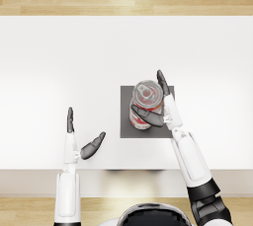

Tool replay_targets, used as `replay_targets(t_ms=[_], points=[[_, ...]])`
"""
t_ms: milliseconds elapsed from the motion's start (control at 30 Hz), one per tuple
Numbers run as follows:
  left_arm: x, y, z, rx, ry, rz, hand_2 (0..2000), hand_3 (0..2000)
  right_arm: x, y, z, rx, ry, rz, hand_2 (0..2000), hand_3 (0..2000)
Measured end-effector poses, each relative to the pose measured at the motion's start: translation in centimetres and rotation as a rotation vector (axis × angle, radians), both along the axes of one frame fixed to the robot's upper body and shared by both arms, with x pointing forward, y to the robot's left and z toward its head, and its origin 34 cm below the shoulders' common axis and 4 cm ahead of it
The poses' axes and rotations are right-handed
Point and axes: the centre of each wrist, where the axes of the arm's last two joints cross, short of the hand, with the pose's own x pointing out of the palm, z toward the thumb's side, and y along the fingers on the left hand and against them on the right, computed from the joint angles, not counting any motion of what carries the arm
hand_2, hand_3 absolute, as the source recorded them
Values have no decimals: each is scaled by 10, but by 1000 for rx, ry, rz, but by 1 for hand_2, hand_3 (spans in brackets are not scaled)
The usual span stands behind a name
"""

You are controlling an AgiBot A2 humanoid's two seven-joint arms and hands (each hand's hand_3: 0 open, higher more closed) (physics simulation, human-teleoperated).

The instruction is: Pick up the red can on the left and place it in the middle, then pick up the red can on the right and place it on top of the can in the middle

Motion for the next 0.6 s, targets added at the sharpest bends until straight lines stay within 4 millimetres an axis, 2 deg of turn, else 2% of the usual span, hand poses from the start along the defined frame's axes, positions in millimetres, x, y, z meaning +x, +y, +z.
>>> replay_targets(t_ms=[200, 367, 467, 600], points=[[-1, -5, 7, -4, -29, -17, 0, 0, -17, -6, 35, 85, -131, -12, 0, 0], [-4, -10, 22, -7, -86, -29, 0, 0, -35, -15, 64, 155, -252, -19, 0, 0], [-3, -8, 38, -8, -147, -21, 0, 0, -47, -26, 80, 199, -327, -40, 0, 0], [-2, 2, 63, 0, -246, 17, 0, 0, -62, -50, 95, 257, -411, -112, 0, 0]])
